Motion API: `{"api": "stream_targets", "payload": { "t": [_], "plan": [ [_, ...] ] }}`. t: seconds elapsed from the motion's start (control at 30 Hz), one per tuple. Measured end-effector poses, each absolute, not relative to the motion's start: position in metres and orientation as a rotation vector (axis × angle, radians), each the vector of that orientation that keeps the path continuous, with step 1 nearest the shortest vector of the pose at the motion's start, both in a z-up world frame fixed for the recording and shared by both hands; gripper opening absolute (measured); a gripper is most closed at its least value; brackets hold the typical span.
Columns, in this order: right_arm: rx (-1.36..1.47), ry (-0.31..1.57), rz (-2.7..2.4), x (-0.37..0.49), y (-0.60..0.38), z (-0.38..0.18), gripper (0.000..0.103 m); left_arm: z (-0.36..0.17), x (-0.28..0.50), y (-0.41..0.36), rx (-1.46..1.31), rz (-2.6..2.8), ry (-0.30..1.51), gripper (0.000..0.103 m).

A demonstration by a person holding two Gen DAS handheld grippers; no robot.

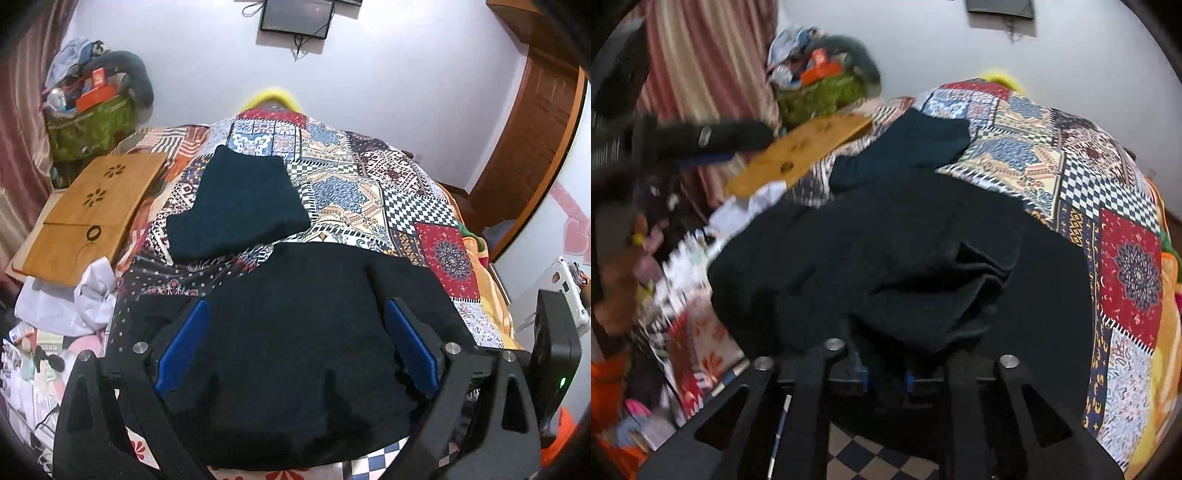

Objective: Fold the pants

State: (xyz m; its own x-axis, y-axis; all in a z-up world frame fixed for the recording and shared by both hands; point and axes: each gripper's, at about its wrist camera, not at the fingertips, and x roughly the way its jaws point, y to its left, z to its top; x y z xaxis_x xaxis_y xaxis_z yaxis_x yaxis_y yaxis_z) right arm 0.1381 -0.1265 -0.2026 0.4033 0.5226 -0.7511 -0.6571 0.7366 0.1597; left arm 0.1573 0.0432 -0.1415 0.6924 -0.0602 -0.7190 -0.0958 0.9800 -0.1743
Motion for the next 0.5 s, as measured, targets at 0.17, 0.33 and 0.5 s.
{"api": "stream_targets", "payload": {
  "t": [0.17, 0.33, 0.5],
  "plan": [
    [-0.180, 0.863, 0.754, 0.131, -0.134, -0.190, 0.036, -0.141, 0.159, 0.037, -0.196, 0.011, 0.814, 0.096],
    [-0.083, 0.831, 0.711, 0.131, -0.166, -0.170, 0.042, -0.138, 0.167, 0.018, -0.171, -0.036, 0.829, 0.097],
    [-0.032, 0.797, 0.611, 0.130, -0.209, -0.157, 0.044, -0.136, 0.177, -0.018, -0.094, -0.081, 0.837, 0.097]
  ]
}}
